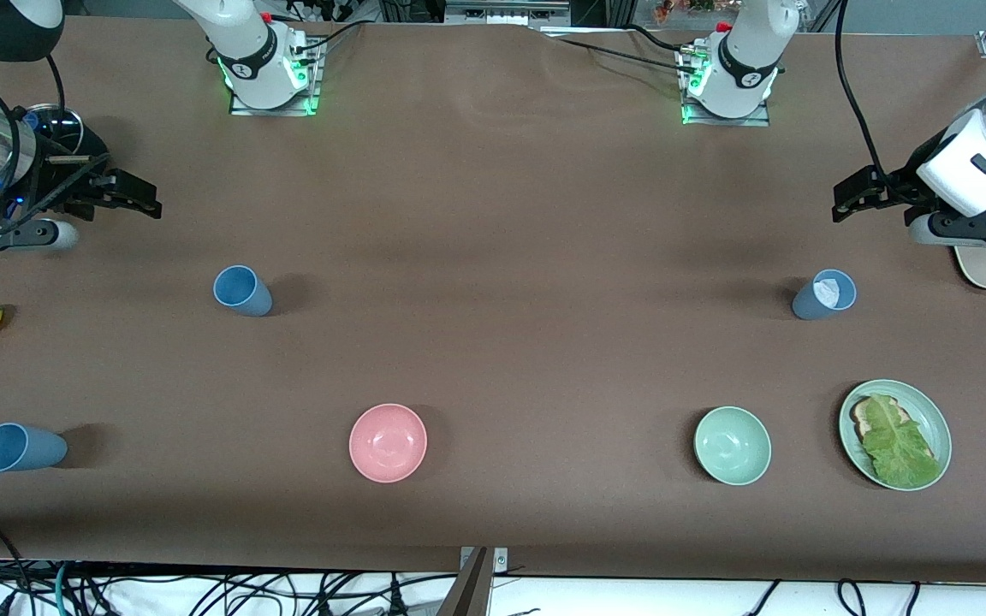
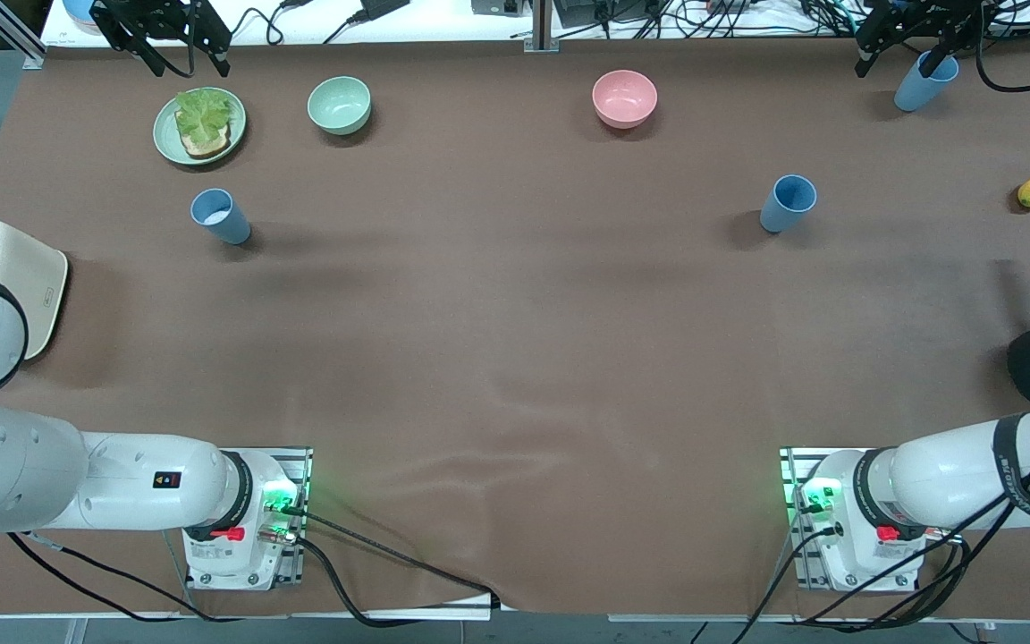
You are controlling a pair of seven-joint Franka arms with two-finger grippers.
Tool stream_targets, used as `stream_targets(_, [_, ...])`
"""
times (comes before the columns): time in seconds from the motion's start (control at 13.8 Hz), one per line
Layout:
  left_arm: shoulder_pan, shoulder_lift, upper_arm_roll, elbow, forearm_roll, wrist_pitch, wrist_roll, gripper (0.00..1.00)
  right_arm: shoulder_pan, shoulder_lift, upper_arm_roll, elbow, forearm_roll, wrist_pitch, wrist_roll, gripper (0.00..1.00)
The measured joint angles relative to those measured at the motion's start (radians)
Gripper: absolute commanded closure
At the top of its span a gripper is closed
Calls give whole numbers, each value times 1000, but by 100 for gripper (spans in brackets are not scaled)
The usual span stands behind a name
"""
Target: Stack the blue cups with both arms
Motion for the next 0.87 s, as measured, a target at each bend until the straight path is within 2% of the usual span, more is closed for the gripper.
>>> stream_targets(0.87, [7, 0, 1, 0, 0, -18, -1, 0, 0, 0, 0, 0, 0, 0, 0, 0])
